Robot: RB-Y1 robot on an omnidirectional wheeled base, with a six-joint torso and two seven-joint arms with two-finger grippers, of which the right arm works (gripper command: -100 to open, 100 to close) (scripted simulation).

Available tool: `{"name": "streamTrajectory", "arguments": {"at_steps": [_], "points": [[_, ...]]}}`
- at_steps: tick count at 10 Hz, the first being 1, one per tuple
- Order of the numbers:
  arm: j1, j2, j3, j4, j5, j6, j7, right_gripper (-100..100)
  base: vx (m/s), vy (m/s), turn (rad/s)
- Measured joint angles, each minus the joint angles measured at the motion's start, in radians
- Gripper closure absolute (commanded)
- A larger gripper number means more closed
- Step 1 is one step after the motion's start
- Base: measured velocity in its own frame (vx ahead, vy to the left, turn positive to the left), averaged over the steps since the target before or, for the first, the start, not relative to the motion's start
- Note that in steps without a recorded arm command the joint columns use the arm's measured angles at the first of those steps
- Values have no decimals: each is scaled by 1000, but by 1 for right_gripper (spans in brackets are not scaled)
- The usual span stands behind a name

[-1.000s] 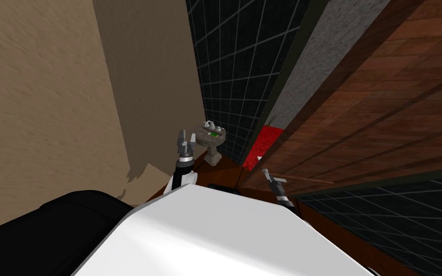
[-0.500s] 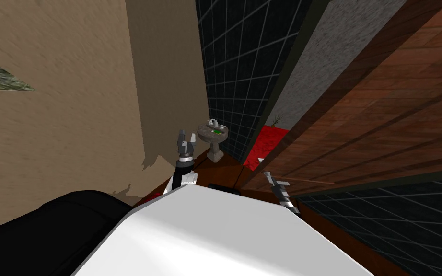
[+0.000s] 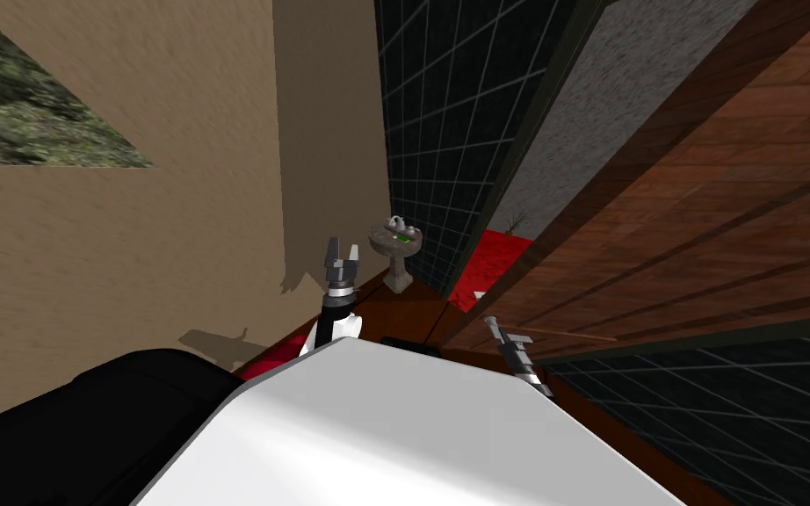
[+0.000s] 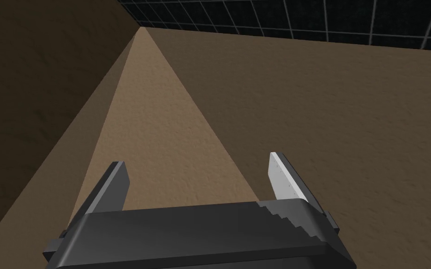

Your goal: Pull the door open

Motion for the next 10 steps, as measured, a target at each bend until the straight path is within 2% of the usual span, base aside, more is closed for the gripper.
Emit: {"name": "streamTrajectory", "arguments": {"at_steps": [4, 5, 6, 7, 8, 9, 10], "points": [[17, -1, -1, 0, 5, -22, -3, 100, -221, -92, 188], [28, -3, -2, -16, 6, -18, -6, 100, -146, -32, 61], [22, -3, -1, 2, 7, -27, -7, 100, -178, -60, 167], [28, -6, -4, 5, 7, -34, -7, 100, -190, -69, 196], [43, -7, -7, -17, 6, -28, -8, 100, -108, -33, 54], [24, -7, -5, 23, 8, -47, -6, 100, -136, -59, 125], [16, -9, -6, 47, 8, -66, -6, 100, -71, -32, 47]]}}
